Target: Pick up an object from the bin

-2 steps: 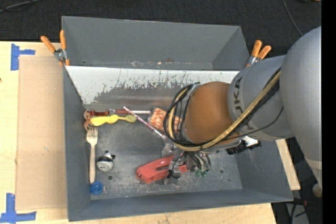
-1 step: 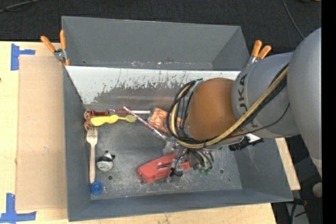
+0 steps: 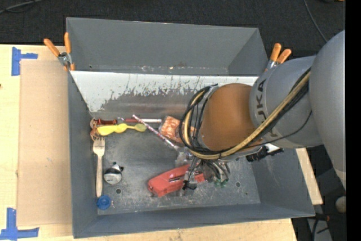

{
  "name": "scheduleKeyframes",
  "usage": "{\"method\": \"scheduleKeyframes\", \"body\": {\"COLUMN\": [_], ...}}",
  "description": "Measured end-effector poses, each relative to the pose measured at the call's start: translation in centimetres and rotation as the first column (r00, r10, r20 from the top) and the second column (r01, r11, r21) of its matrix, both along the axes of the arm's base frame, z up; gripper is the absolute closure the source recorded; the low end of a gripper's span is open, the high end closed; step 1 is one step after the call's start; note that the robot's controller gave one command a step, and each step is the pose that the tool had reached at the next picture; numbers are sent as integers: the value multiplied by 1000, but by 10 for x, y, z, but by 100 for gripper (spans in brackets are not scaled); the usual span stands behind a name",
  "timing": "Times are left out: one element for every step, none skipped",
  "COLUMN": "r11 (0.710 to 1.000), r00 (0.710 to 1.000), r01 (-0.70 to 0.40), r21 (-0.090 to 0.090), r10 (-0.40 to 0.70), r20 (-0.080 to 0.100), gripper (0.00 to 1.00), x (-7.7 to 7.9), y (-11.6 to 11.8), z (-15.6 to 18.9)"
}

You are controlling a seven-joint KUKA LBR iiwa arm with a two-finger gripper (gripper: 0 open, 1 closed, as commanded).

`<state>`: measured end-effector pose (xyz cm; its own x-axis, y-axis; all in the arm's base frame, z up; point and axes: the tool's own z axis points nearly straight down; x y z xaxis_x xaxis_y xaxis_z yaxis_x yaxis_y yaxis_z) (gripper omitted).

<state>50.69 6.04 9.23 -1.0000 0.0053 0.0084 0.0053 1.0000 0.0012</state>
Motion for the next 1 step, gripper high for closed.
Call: {"method": "scheduleKeyframes", "body": {"r11": [964], "r00": [964], "r01": [-266], "r21": [0], "r10": [266], "r20": [25], "gripper": [100], "x": [-27], "y": [4], "z": [-20]}}
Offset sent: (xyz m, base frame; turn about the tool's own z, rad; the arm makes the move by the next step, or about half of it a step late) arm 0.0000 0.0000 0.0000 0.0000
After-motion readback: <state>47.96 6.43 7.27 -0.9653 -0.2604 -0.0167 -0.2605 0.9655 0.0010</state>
